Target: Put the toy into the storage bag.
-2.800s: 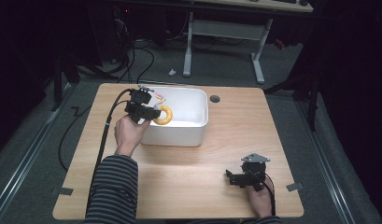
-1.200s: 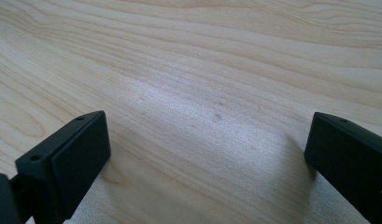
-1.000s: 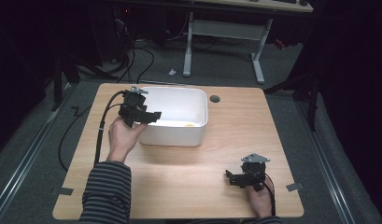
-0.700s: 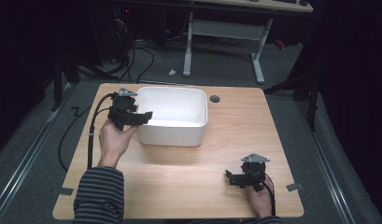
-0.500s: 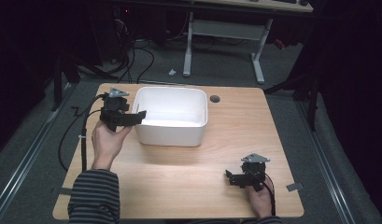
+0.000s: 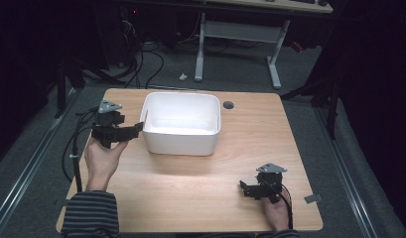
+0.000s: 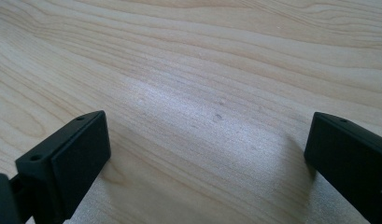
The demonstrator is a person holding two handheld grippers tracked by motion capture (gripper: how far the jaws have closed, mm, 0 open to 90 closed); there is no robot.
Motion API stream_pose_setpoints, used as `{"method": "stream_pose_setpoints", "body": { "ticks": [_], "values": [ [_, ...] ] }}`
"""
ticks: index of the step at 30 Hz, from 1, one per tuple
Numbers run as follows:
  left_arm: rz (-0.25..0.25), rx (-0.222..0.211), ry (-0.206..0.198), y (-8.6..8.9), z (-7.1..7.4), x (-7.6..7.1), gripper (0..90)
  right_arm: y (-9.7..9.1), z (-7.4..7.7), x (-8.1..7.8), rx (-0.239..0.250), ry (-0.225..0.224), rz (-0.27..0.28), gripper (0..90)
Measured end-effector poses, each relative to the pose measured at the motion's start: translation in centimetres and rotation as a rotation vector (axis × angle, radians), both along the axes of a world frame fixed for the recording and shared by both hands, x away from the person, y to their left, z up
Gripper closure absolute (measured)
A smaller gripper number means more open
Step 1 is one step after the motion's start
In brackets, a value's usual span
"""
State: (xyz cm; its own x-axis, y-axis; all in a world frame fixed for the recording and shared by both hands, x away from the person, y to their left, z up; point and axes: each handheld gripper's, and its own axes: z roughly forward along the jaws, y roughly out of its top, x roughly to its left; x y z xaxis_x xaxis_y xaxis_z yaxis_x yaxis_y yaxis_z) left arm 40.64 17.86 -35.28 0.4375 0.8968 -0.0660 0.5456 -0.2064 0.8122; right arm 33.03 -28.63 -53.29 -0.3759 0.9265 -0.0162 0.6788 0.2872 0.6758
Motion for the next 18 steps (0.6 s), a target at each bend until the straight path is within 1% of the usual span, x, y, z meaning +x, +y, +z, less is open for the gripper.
{"method": "stream_pose_setpoints", "body": {
  "ticks": [5,8,10,12,13,16,17,18],
  "values": [
    [0.013,-0.010,-0.016,0.9,-0.1,-0.8,31.7,0.0,0.0,0.0,0.000,-0.002,0.001,0.1],
    [0.017,-0.012,-0.017,1.1,-0.1,-1.1,31.7,0.0,0.0,0.0,0.000,-0.002,0.000,0.2],
    [0.024,-0.009,-0.016,1.4,-0.2,-1.3,31.7,0.0,0.0,0.0,0.000,-0.002,0.000,0.2],
    [0.035,0.013,-0.021,1.6,-0.4,-1.6,31.7,0.0,0.0,0.0,0.001,-0.001,0.000,0.2],
    [0.037,0.016,-0.018,1.8,-0.5,-1.8,31.7,0.0,0.0,0.0,-0.001,0.000,-0.001,0.2],
    [0.044,0.014,-0.023,2.1,-0.7,-2.1,31.7,0.0,0.0,0.0,0.000,-0.001,-0.001,0.1],
    [0.047,0.005,-0.018,2.3,-0.9,-2.2,31.8,0.0,0.0,0.0,-0.001,-0.001,0.000,0.2],
    [0.047,0.005,-0.018,2.3,-0.9,-2.2,31.8,0.0,0.0,0.0,0.000,-0.001,-0.001,0.1]
  ]
}}
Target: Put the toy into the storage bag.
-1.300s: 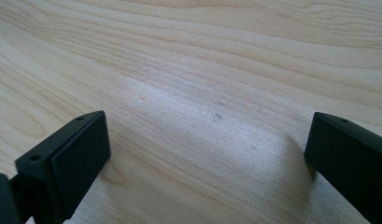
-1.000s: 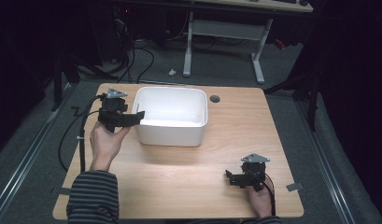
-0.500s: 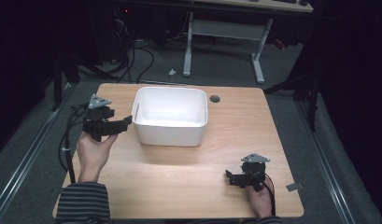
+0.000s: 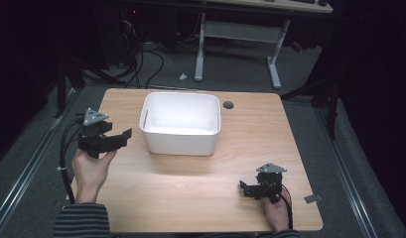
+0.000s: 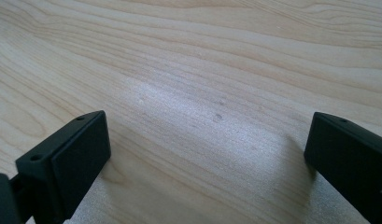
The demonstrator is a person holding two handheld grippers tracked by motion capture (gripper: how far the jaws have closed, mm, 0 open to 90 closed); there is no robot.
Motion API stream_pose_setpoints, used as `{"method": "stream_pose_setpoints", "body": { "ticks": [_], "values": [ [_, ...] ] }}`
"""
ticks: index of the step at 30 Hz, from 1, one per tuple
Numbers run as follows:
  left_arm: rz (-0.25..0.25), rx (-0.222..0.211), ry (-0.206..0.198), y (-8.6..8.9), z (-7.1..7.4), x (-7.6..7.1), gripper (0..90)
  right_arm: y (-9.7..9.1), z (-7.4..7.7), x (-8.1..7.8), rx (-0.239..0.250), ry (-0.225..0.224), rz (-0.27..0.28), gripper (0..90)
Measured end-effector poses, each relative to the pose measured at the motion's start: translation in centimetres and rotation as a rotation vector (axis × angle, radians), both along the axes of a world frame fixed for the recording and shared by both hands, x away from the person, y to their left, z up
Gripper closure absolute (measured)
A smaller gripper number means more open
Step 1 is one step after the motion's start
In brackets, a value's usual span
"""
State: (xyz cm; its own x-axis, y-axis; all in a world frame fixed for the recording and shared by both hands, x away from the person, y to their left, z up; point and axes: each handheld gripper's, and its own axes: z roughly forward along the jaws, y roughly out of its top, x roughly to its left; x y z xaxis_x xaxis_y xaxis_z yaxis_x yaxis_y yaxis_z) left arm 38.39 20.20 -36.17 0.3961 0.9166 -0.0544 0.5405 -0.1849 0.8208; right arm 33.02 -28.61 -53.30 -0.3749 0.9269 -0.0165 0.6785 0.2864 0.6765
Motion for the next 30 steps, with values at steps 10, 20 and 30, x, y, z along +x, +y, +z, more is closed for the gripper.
{"method": "stream_pose_setpoints", "body": {
  "ticks": [10,20,30],
  "values": [
    [0.017,-0.003,0.002,1.2,-1.0,-1.3,31.8,0.0,0.0,0.0,0.000,0.000,0.001,0.1],
    [0.040,-0.029,0.015,2.6,-2.3,-2.5,31.8,0.0,0.0,0.0,0.000,0.000,0.001,0.1],
    [0.049,-0.034,0.024,3.0,-3.4,-3.1,31.9,0.0,0.0,0.0,-0.001,0.001,0.001,0.1]
  ]
}}
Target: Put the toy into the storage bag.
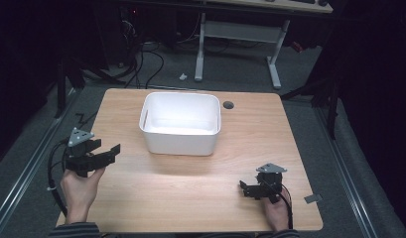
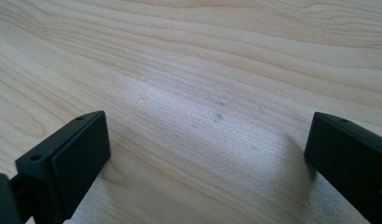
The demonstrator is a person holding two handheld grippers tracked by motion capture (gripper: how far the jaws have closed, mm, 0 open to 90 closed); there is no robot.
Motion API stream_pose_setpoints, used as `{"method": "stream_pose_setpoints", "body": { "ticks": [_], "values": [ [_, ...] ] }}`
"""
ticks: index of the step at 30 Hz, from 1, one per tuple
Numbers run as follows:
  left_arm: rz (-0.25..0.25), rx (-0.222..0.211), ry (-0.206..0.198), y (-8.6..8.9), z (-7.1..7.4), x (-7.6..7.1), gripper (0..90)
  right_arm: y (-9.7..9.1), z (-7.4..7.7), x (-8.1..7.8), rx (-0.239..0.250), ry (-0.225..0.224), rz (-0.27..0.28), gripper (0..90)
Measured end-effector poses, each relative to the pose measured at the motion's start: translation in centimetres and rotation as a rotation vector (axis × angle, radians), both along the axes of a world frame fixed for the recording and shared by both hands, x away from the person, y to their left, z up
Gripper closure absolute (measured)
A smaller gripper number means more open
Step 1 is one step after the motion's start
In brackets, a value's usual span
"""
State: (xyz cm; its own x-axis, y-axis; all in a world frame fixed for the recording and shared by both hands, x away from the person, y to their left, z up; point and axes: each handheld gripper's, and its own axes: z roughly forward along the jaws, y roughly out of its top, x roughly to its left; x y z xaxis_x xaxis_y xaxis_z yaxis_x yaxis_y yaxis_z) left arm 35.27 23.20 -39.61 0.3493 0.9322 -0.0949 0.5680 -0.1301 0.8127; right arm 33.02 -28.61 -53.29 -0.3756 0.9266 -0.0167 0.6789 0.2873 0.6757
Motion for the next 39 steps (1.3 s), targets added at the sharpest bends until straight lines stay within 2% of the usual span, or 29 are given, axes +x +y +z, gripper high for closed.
{"method": "stream_pose_setpoints", "body": {
  "ticks": [3,14,21,32,39],
  "values": [
    [-0.008,-0.017,0.009,0.1,-0.5,-0.2,31.9,0.0,0.0,0.0,0.001,-0.001,0.000,0.1],
    [-0.009,-0.022,0.032,0.3,-1.9,-0.7,32.0,0.0,0.0,0.0,0.001,0.000,0.000,0.1],
    [-0.020,-0.028,0.056,0.1,-3.3,-1.1,35.2,0.0,0.0,0.0,0.002,0.003,-0.002,0.1],
    [-0.021,-0.022,0.078,-0.2,-4.8,-1.2,34.9,0.0,0.0,0.0,0.001,0.001,0.000,0.1],
    [-0.022,-0.038,0.098,-0.4,-6.1,-1.1,34.2,0.0,0.0,0.0,0.001,0.001,0.000,0.1]
  ]
}}
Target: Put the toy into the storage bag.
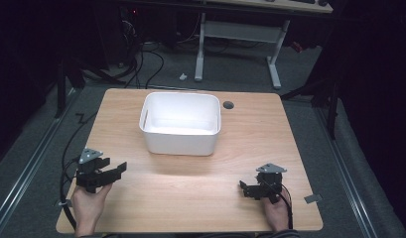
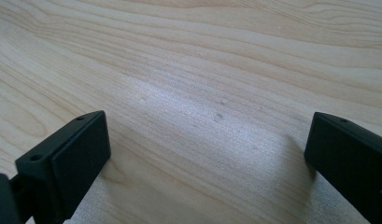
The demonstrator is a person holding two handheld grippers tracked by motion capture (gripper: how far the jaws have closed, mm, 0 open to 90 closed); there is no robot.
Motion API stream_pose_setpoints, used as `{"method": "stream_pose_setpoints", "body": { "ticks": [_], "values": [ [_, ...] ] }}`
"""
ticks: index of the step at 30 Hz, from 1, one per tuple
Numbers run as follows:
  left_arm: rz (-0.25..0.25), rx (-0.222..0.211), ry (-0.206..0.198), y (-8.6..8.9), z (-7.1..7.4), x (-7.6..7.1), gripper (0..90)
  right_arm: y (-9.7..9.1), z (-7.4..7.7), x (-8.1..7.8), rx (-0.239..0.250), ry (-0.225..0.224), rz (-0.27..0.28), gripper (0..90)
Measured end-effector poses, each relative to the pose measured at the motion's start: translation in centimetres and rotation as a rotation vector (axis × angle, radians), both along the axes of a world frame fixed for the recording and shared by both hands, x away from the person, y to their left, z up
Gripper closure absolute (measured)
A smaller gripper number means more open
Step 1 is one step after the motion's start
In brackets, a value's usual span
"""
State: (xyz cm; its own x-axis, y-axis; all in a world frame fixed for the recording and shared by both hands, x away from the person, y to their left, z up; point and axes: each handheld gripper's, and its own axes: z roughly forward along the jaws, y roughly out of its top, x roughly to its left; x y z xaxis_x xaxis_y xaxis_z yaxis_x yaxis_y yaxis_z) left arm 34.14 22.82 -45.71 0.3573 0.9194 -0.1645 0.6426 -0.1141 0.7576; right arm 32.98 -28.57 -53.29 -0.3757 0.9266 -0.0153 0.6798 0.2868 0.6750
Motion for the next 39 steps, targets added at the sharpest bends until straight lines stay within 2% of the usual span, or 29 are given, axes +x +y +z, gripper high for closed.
{"method": "stream_pose_setpoints", "body": {
  "ticks": [17,29,35,39],
  "values": [
    [-0.017,0.023,0.056,-1.5,-3.0,0.5,33.4,0.0,0.0,0.0,0.000,-0.003,0.004,0.1],
    [-0.025,0.039,0.060,-2.8,-4.5,0.8,32.7,0.0,0.0,0.0,0.000,-0.002,0.003,0.1],
    [-0.014,0.090,0.048,-3.6,-5.6,1.1,33.1,0.0,0.0,0.0,0.000,-0.003,0.004,0.1],
    [0.008,0.104,0.037,-3.9,-6.8,1.4,33.2,0.0,0.0,0.0,0.001,-0.002,0.002,0.1]
  ]
}}
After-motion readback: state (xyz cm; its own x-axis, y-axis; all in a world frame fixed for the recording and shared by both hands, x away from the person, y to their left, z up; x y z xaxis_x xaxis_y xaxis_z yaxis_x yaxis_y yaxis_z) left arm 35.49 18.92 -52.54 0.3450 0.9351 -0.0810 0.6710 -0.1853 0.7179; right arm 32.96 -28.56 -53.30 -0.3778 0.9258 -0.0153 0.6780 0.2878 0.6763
